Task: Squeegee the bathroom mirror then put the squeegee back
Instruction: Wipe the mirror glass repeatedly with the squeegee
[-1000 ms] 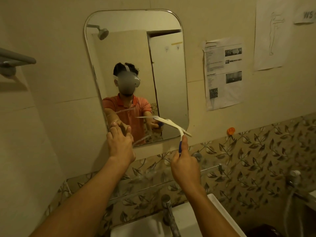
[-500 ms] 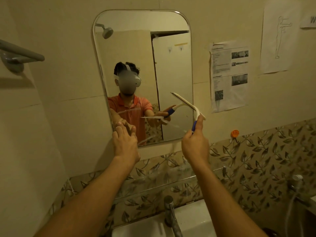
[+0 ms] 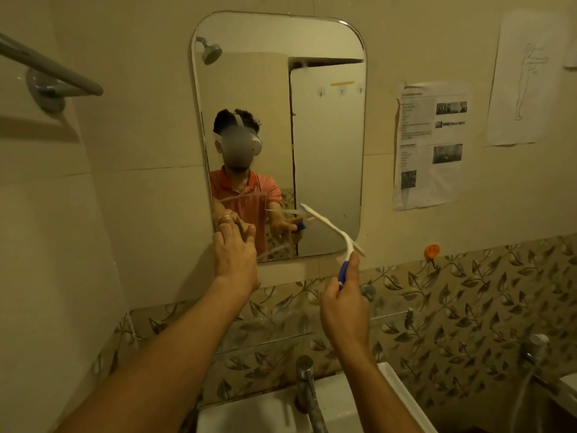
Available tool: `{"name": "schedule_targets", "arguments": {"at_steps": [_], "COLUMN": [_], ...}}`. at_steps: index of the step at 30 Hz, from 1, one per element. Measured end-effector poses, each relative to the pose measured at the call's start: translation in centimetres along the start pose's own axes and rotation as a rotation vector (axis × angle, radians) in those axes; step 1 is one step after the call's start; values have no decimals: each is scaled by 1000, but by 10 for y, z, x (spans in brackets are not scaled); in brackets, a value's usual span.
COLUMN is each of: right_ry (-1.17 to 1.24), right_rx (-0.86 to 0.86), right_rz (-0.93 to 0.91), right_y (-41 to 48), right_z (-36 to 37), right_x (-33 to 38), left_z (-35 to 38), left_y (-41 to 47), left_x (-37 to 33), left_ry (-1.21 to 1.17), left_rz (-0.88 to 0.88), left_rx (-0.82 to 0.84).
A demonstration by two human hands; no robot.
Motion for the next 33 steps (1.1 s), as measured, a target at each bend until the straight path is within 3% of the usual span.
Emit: {"name": "schedule_targets", "arguments": {"at_steps": [4,11,19,33], "right_ry": [-62,-332,-471,-515], "right_rx": [-53,24,50,210], "right_rz": [-181,-491,-506,-344], "right_y": [28,68,72,-8], "right_z": [-23,-15,0,23], "right_x": [51,128,117,14], "left_z": [0,-4,-3,5], "left_y": [-1,-3,-2,-1], "left_x": [2,5,3,1], "left_ry": [-18,-86,-63,-33], "left_rz": [-7,-24,-5,2], "left_rx": [-7,12,7,30]}}
Point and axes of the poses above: each hand's wrist, its own y-axis towards the middle knuckle, its own z-axis out of the palm, x = y × z, the point moved 4 cm from there along y, towards the middle knuckle, and after that the axes turned 11 degrees about -z, right-handed, at the moved point
